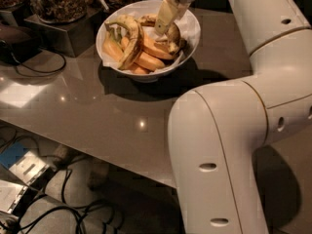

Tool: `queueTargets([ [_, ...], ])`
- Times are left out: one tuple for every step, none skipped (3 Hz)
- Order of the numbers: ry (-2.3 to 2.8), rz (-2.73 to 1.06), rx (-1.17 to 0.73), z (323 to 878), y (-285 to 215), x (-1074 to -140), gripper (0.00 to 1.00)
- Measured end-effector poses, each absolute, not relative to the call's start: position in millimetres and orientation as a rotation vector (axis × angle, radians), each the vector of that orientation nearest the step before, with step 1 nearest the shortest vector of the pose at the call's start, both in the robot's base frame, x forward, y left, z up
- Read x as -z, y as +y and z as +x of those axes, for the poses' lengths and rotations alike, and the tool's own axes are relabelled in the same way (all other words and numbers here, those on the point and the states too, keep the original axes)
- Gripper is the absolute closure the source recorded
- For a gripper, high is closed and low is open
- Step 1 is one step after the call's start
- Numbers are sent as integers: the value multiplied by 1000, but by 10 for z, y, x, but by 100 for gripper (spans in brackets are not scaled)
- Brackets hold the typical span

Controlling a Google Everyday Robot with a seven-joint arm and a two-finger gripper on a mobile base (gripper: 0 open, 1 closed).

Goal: Pick banana from white bowl

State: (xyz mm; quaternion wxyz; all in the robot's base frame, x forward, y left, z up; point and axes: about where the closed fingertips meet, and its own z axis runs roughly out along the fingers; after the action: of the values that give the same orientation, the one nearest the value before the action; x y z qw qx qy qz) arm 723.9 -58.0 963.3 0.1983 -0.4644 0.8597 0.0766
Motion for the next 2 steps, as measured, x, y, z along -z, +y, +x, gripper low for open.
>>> queueTargets([
  [2438, -1291, -203, 7303, -590, -9498, 35],
  [2465, -1285, -177, 7343, -617, -9415, 53],
])
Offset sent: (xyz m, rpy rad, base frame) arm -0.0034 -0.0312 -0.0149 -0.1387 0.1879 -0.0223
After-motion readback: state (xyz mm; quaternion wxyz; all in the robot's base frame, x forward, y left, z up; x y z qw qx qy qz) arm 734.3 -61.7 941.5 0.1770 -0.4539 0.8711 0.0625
